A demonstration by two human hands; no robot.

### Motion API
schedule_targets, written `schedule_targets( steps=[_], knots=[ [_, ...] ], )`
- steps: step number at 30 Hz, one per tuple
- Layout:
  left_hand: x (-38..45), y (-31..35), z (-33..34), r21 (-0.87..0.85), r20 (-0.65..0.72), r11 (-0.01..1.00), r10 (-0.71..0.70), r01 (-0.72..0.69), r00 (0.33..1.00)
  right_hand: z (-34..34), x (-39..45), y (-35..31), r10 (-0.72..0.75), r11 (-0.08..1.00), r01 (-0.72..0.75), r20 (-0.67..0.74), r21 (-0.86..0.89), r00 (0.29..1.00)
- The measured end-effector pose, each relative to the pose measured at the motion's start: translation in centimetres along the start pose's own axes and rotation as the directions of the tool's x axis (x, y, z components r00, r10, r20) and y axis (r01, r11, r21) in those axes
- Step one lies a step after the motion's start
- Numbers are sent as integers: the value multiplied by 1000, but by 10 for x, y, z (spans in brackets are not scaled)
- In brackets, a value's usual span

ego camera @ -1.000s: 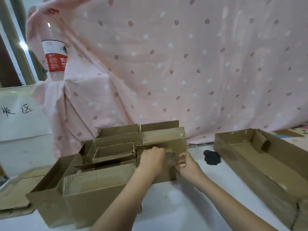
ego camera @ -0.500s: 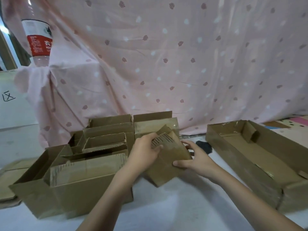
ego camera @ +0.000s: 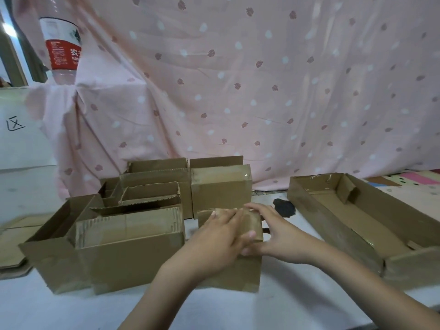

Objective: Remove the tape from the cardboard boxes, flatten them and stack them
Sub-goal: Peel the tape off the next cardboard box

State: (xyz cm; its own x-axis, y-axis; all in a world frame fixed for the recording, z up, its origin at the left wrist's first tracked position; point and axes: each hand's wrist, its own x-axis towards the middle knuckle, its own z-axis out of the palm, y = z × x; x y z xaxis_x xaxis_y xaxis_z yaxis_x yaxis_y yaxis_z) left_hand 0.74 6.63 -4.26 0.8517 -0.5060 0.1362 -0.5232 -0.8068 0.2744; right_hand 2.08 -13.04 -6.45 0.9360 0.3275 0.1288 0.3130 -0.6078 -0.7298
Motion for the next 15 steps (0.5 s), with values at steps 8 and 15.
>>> schedule_targets(
  steps=[8,15],
  knots=[
    [-4,-1,16,248,-64,968,58,-40,996,-32,-1,-5,34,999,-34,-24,35,999],
    [-3,6,25,287,-112,957,82,-47,990,-43,14,-21,95,968,-84,37,-235,995]
  ],
)
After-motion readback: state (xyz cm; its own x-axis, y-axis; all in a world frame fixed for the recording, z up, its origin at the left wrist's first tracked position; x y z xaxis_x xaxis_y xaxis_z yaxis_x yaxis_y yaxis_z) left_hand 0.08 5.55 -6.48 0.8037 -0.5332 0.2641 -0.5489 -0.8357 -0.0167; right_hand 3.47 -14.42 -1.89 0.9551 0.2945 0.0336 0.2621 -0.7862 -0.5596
